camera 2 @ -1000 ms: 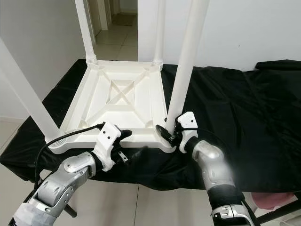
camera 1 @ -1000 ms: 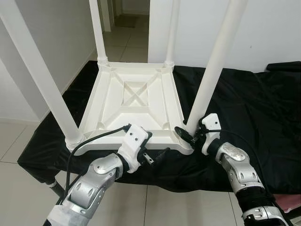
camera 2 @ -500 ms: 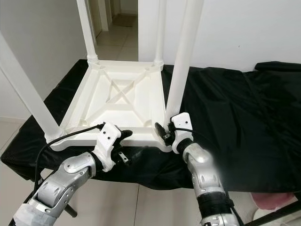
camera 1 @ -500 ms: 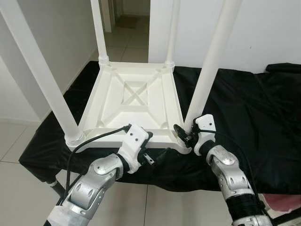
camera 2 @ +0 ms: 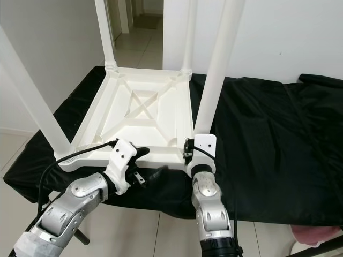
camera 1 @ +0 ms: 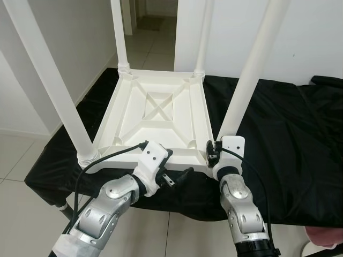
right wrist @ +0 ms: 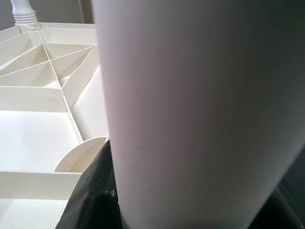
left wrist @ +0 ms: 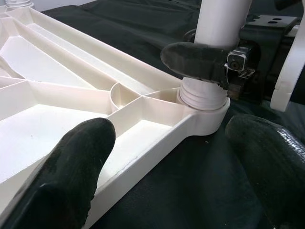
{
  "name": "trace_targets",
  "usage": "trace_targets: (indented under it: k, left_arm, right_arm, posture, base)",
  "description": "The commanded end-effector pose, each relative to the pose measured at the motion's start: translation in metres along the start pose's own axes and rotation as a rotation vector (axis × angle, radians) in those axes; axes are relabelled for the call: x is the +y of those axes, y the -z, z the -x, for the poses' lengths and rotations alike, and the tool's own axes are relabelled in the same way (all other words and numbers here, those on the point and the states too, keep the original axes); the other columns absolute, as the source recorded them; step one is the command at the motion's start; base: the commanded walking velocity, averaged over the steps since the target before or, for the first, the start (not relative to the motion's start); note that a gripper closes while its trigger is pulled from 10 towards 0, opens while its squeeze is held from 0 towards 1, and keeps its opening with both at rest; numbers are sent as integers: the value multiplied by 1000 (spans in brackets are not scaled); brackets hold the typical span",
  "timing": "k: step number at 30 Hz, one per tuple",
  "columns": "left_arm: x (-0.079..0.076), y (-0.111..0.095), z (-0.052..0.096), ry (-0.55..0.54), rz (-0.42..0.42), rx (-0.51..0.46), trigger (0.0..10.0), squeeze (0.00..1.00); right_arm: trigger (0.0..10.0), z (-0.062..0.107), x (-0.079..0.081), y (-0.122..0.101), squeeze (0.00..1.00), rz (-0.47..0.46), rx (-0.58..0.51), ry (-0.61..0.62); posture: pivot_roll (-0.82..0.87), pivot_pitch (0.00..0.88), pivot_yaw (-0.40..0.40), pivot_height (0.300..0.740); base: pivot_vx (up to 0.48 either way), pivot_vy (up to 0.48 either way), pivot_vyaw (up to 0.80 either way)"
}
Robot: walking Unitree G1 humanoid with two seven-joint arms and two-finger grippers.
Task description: Building children table
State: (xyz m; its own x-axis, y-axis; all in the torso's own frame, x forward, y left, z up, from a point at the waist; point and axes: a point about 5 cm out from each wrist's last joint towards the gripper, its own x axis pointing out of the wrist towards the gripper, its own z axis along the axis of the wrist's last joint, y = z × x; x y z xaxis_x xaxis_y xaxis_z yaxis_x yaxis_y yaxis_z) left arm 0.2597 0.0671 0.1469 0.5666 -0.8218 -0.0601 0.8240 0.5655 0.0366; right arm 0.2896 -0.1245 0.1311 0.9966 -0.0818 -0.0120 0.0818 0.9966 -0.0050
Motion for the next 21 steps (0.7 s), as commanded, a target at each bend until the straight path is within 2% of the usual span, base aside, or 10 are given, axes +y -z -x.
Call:
trace_targets:
  k: [1, 7, 9, 13, 17, 18, 20, 21]
  left_arm:
    - [-2, 0, 1, 15, -8, 9, 10000, 0]
    - [-3, 0, -1, 20, -7, 6, 10000, 0]
    - [-3, -1, -2, 22, -8, 3, 10000, 0]
    - [-2, -1, -2, 20, -9, 3, 10000, 0]
    - [-2, -1, -2, 18, -7, 2, 10000, 0]
    - [-2, -1, -2, 18, -7, 2, 10000, 0]
    - [-2, -1, -2, 17, -7, 2, 10000, 0]
    - [-2, -1, -3, 18, -7, 1, 10000, 0]
  right_arm:
    - [10000, 6, 6, 15, 0, -29, 88, 45]
    - [10000, 4, 4, 12, 0, -40, 82, 42]
    - [10000, 4, 6, 6, 1000, -46, 49, -22]
    - [10000, 5, 6, 4, 1000, -45, 29, -59]
    - [10000, 3, -10, 2, 1000, -32, -10, -149]
    - [10000, 2, -13, 1, 133, -27, -24, -178]
    - [10000, 2, -15, 1, 133, -26, -31, -196]
    - [10000, 1, -19, 0, 0, -6, -44, -249]
  posture:
    - [4, 0, -5, 740]
    - [-2, 0, -4, 740]
    - [-1, 0, -7, 740]
    - [0, 0, -8, 740]
    - [-4, 0, -9, 740]
    - [-5, 0, -9, 740]
    - [-5, 0, -9, 740]
    - [-8, 0, -7, 740]
  base:
    - [0, 0, 0]
    - [0, 0, 0]
    - [0, 0, 0]
    - [0, 0, 0]
    - [0, 0, 0]
    - [0, 0, 0]
    - [0, 0, 0]
    - [0, 0, 0]
